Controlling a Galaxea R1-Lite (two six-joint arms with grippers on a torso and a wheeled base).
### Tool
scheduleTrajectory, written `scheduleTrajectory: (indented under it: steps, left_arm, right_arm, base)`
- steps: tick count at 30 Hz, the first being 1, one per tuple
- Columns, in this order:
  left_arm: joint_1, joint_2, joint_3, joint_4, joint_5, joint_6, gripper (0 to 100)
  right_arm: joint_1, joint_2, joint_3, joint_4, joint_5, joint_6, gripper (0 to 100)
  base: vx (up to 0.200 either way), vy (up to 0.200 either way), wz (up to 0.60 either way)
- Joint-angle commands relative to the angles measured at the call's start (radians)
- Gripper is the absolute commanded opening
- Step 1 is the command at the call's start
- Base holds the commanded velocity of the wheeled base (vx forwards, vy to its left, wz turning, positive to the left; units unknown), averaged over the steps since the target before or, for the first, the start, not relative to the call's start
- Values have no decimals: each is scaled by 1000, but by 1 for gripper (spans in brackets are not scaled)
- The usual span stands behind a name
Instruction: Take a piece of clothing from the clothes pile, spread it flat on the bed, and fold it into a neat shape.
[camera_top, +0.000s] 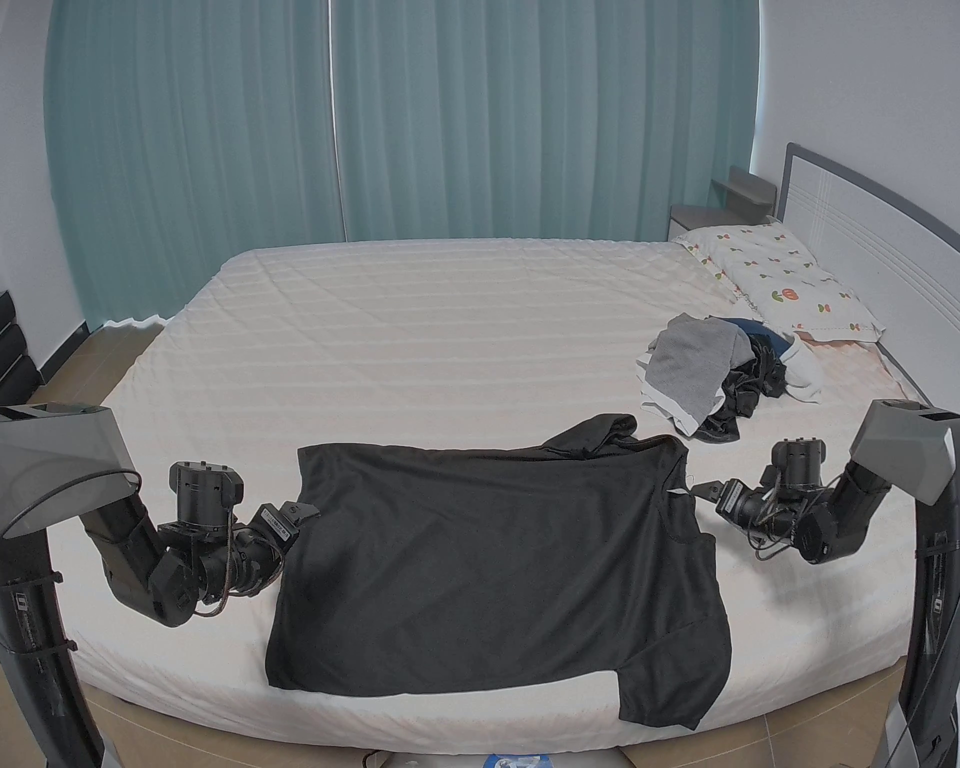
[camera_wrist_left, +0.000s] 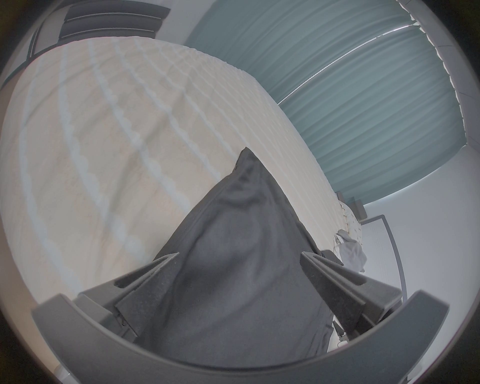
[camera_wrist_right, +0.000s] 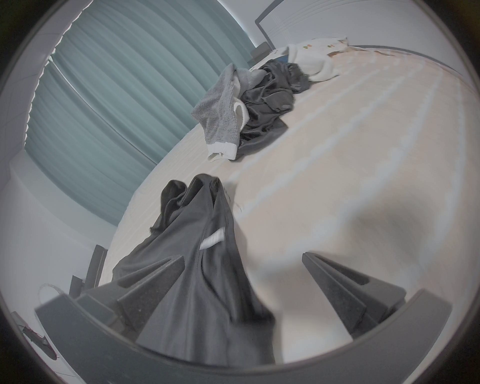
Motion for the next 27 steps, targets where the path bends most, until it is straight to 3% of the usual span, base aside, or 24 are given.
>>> scheduleTrajectory:
  steps: [1,6,10,19,22,27]
  left_arm:
    - [-32,-102,141,-20,-5,-3,100]
    - [-53,-105,241,-58,0,-1,100]
    - [-57,-91,280,-90,1,2,100]
    - [-60,-7,317,-132,17,58,100]
    - [-66,73,307,-185,56,111,100]
    - [-81,128,300,-267,67,111,100]
  right_arm:
    - [-23,-248,400,-233,36,78,100]
    - [-14,-257,541,-325,34,90,100]
    - [-11,-238,628,-406,37,93,100]
    - [-5,-229,651,-411,63,93,100]
    - [13,-220,656,-412,65,99,100]
    - [27,-220,664,-414,65,101,100]
  base:
    - [-200,0,0]
    - [-200,0,0]
    - [0,0,0]
    - [0,0,0]
    - [0,0,0]
    - [0,0,0]
